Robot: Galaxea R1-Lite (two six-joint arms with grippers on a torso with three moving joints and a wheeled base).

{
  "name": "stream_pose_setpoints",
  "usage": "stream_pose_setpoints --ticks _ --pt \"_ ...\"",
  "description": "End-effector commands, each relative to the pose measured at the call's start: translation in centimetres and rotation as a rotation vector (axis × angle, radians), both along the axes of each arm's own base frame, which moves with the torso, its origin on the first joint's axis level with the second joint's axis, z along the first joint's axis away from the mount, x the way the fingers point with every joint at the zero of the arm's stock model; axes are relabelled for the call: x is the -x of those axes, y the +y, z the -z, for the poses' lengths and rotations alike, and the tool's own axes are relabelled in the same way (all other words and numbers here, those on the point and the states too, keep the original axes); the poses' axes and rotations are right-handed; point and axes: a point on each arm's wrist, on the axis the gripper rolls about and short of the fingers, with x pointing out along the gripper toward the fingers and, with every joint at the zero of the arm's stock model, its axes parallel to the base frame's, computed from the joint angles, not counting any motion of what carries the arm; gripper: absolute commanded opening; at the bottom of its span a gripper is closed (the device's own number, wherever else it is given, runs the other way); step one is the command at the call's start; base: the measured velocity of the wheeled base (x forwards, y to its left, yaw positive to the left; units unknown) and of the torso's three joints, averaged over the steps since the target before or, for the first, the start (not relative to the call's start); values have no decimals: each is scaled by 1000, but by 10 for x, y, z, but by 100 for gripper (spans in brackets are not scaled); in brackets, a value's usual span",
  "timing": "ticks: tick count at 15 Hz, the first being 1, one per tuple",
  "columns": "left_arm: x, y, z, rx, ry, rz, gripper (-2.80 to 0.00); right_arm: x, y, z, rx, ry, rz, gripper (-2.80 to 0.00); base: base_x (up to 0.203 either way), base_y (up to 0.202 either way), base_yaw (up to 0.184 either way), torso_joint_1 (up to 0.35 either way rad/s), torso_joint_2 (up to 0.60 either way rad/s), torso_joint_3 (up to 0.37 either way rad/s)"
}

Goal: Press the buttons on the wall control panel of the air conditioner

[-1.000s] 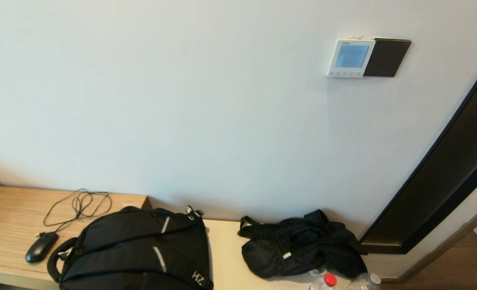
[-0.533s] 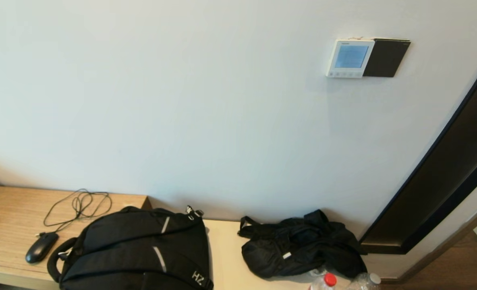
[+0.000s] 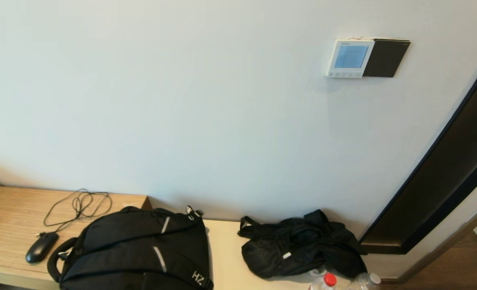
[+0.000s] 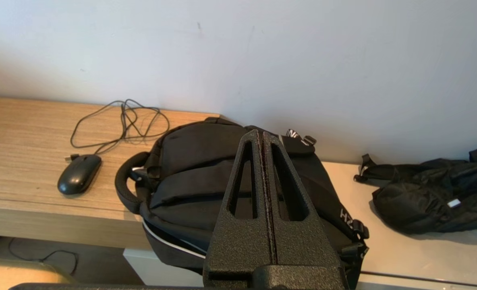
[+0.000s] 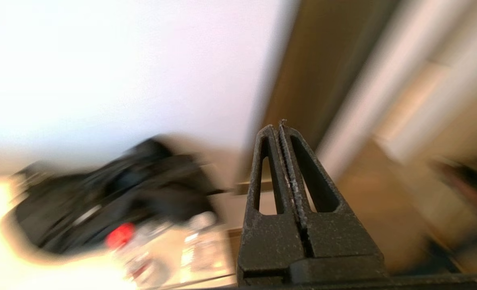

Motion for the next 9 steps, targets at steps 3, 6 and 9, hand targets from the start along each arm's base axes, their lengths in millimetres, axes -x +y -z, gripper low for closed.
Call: stream_pose_setpoints --ticks 3,6,9 --pt "0 0 0 0 -1 -1 -280 13 6 31 8 20 -265 -280 0 0 0 0 0 0" --pt "0 0 0 0 -1 -1 -280 27 8 45 9 -3 -338 -280 0 0 0 0 0 0" --pt "0 0 0 0 -1 -1 -280 26 8 50 -50 26 -355 -280 0 0 0 0 0 0"
